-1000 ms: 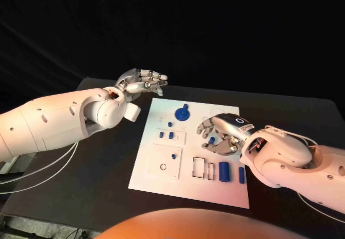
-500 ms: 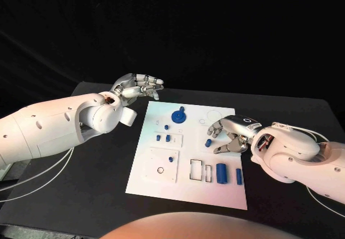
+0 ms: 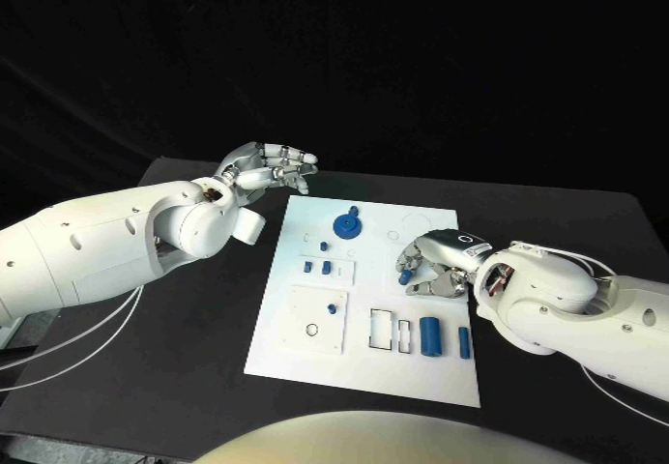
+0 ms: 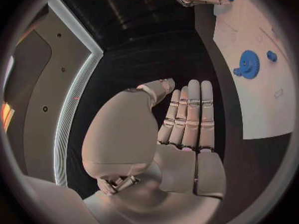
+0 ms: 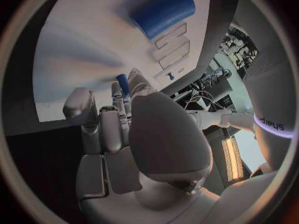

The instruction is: Assemble the parts on the task board

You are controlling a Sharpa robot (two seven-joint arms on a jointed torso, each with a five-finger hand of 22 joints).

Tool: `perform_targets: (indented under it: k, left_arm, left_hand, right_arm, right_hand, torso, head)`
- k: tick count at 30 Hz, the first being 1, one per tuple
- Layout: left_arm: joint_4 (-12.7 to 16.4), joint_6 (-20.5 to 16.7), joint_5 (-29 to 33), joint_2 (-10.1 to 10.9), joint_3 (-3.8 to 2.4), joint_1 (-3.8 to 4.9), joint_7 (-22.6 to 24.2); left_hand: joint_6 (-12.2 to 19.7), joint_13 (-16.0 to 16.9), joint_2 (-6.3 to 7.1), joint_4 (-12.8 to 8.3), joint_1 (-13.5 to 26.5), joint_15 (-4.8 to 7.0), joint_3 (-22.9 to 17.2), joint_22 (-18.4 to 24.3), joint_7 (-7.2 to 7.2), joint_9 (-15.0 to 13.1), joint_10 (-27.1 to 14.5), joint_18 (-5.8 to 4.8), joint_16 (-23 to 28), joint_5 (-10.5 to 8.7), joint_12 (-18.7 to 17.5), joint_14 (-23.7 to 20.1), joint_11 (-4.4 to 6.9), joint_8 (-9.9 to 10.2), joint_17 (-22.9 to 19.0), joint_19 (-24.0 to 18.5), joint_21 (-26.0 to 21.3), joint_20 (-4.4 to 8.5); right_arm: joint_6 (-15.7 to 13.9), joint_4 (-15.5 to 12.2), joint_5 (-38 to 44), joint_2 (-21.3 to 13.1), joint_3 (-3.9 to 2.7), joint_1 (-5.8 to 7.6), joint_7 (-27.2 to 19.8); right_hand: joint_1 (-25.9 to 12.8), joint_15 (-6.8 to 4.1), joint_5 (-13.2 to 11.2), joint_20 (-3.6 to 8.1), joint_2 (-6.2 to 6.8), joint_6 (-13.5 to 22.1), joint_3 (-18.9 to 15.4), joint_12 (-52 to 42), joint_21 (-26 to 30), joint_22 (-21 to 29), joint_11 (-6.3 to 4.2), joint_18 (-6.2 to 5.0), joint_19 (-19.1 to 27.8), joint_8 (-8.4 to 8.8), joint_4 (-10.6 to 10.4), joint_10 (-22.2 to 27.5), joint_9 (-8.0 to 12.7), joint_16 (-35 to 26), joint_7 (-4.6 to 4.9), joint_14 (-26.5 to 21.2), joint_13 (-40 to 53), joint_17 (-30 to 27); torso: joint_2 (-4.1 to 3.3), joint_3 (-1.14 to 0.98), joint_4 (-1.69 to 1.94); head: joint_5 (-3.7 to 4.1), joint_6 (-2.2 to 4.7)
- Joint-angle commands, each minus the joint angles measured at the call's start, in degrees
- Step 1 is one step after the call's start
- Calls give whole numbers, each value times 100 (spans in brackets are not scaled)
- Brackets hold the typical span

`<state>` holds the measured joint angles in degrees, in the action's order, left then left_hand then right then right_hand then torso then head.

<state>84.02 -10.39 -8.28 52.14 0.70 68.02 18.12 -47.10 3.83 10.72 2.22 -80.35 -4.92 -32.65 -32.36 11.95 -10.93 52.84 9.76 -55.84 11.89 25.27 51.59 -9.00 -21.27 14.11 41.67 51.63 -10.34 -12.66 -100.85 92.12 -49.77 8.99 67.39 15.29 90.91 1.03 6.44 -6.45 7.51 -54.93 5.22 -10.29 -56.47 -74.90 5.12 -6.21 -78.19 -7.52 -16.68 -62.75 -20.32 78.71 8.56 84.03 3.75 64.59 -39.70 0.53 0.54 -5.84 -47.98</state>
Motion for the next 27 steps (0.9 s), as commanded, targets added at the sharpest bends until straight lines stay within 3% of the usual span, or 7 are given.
perform_targets:
  k: [1,13,16,22,24,27]
  left_arm:
    - [12,100,-18,-4,-3,4,29]
    - [17,111,-22,2,-3,4,13]
    - [18,112,-23,4,-3,4,10]
    - [20,115,-24,7,-3,4,3]
    - [20,114,-27,9,-3,4,2]
    - [19,114,-32,10,-3,4,1]
  left_hand:
    - [45,12,4,-2,53,-31,32,18,89,8,-45,63,37,9,-16,-21,-12,31,-12,12,-37,-52]
    - [45,12,4,-2,53,-31,32,18,89,8,-45,63,37,9,-16,-21,-12,31,-12,12,-37,-52]
    - [45,12,4,-2,53,-31,32,18,89,8,-45,63,37,9,-16,-21,-12,31,-12,12,-37,-52]
    - [45,12,4,-2,53,-31,32,18,89,8,-45,63,37,9,-16,-21,-12,31,-12,12,-37,-52]
    - [45,12,4,-2,53,-31,32,18,89,8,-45,63,37,9,-16,-21,-12,31,-12,12,-37,-52]
    - [45,12,4,-2,53,-31,32,18,89,8,-45,63,37,9,-16,-21,-12,31,-12,12,-37,-52]
  right_arm:
    - [-16,31,102,34,2,-13,-5]
    - [-121,76,101,118,3,-36,33]
    - [-186,88,109,132,3,-40,62]
    - [-332,91,183,140,3,-47,110]
    - [-386,83,234,135,3,-49,125]
    - [-443,70,284,125,3,-51,128]
  right_hand:
    - [-4,-56,3,15,-74,-86,119,15,-62,-240,2,14,-52,-15,0,-108,21,24,6,115,-7,9]
    - [-182,-75,3,34,-81,-262,523,129,-174,-317,-21,35,-107,10,-3,-358,86,62,7,131,-7,39]
    - [-198,-92,7,44,-95,-371,756,171,-205,-344,-34,40,-122,-7,4,-449,98,80,-5,137,-3,56]
    - [-163,-193,15,128,-94,-714,1730,174,-358,-448,-155,64,-182,-196,47,-865,30,138,-123,160,33,126]
    - [-145,-216,14,152,-32,-768,2005,186,-380,-472,-177,69,-188,-276,100,-943,-26,147,-146,163,39,135]
    - [-259,-220,2,187,181,-760,2684,237,-421,-538,-201,76,-194,-461,342,-1094,-206,149,-153,159,53,118]
  torso:
    - [1,3,-5]
    - [1,-2,-2]
    - [3,0,-6]
    - [2,1,-6]
    - [4,0,-6]
    - [5,1,-7]
  head:
    - [-3,-9]
    - [-4,-15]
    - [-1,-17]
    - [-2,-19]
    - [-4,-21]
    - [-6,-20]
